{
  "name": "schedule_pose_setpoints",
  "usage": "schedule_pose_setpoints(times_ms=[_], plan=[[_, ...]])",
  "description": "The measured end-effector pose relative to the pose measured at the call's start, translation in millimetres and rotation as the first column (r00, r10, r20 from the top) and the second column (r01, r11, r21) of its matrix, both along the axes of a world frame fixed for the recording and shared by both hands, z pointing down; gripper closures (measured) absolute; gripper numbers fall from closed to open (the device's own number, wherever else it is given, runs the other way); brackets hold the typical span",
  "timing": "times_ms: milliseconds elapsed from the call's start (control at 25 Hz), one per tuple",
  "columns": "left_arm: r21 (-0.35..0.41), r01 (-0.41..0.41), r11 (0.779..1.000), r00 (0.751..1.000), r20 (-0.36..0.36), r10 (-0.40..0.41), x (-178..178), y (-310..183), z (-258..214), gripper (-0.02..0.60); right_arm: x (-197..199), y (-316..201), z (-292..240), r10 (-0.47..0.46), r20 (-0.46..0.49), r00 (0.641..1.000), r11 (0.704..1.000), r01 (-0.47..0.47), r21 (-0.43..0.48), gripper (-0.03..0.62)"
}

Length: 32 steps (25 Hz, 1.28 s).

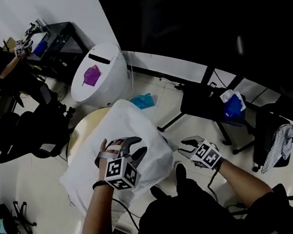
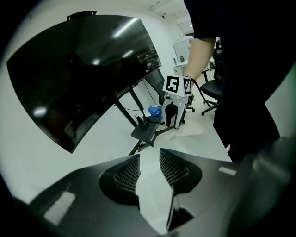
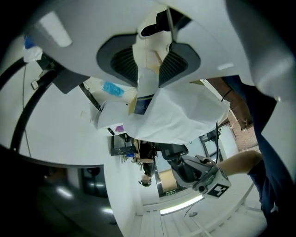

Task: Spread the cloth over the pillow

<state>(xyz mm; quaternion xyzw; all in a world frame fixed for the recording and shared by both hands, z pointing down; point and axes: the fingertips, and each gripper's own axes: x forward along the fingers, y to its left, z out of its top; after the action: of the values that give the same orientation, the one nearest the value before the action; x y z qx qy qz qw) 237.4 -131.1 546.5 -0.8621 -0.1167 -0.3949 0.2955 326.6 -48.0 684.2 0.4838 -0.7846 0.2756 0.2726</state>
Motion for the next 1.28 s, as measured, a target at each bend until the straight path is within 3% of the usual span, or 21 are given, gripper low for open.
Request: schedule_pose_setpoints(times_ms=[200, 400, 640, 880, 960, 1120, 1200, 1280], plan=[[-0.013, -0.098, 0.995, 0.990, 0.100, 0.099, 34, 11, 29, 0.459, -21, -10, 11, -0.122, -0.008, 0.992, 0.992, 0.122, 0.002, 0.442], [-0.027, -0.165, 0.986, 0.968, 0.187, 0.168, 53, 16, 47, 0.459, -36, -23, 5, -0.179, 0.036, 0.983, 0.984, 0.178, 0.024, 0.442], [-0.032, -0.141, 0.989, 0.970, 0.198, 0.145, 59, 9, 63, 0.459, -37, -37, -10, -0.121, 0.185, 0.975, 0.993, 0.119, 0.018, 0.442], [-0.047, -0.133, 0.990, 0.971, 0.193, 0.140, 58, 8, 68, 0.459, -41, -45, 11, -0.086, 0.215, 0.973, 0.993, 0.102, -0.062, 0.444], [-0.043, -0.134, 0.990, 0.971, 0.193, 0.140, 57, 7, 68, 0.459, -42, -47, 13, -0.073, 0.208, 0.975, 0.993, 0.089, -0.071, 0.465], [-0.008, -0.138, 0.990, 0.966, 0.219, 0.136, 43, 2, 69, 0.459, -45, -50, -2, -0.063, 0.138, 0.988, 0.996, 0.070, -0.046, 0.583], [0.014, -0.142, 0.990, 0.956, 0.261, 0.134, 28, -3, 71, 0.459, -49, -52, -14, -0.078, 0.080, 0.994, 0.996, 0.081, -0.029, 0.583], [0.042, -0.140, 0.989, 0.959, 0.254, 0.125, 21, -8, 66, 0.459, -55, -55, -33, -0.099, 0.026, 0.995, 0.995, 0.099, 0.000, 0.583]])
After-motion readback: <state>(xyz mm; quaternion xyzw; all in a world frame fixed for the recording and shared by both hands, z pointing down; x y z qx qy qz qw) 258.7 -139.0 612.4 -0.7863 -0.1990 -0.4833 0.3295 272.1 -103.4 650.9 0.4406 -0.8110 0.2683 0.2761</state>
